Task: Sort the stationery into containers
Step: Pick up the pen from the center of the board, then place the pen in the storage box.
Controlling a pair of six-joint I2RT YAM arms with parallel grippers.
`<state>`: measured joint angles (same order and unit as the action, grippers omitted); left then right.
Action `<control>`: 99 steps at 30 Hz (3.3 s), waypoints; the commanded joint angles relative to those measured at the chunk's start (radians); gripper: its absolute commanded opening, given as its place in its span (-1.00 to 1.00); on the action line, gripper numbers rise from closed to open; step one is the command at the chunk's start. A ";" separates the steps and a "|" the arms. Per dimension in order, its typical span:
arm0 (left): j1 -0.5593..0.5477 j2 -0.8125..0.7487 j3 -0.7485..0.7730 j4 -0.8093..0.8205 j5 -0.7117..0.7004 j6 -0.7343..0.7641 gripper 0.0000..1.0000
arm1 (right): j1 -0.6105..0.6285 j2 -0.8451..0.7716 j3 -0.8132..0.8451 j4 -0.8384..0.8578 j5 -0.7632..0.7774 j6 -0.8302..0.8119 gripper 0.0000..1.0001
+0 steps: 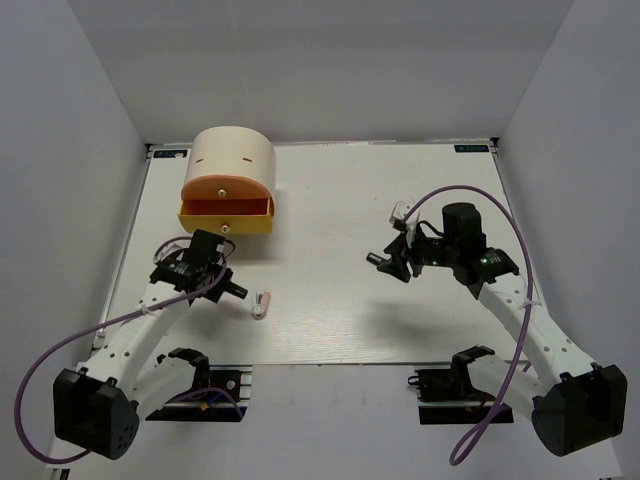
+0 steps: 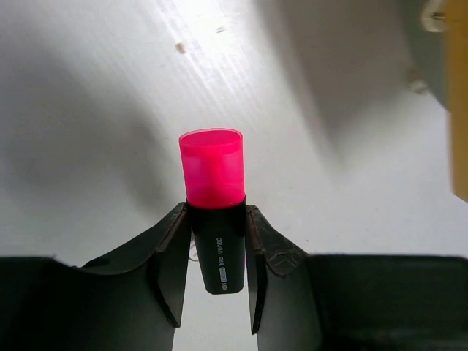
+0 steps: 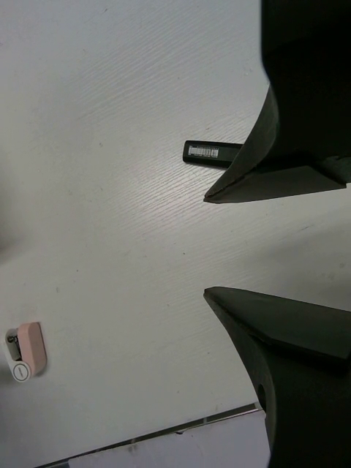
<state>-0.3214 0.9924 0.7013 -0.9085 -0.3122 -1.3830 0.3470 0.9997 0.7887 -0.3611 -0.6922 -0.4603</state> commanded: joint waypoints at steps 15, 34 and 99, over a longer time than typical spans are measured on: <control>-0.004 -0.051 0.343 0.045 -0.014 0.139 -1.00 | -0.006 0.014 0.004 0.007 0.000 -0.008 0.11; -0.004 0.083 0.408 0.169 -0.205 -0.209 -1.00 | -0.011 0.020 0.000 0.005 0.000 -0.009 0.11; 0.015 0.367 0.569 0.128 -0.300 -0.326 -0.23 | -0.063 0.007 -0.020 -0.019 -0.059 -0.037 0.11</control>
<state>-0.3107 1.3544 1.2217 -0.7933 -0.5686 -1.6905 0.2916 1.0199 0.7868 -0.3721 -0.7219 -0.4824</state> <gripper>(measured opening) 0.423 0.555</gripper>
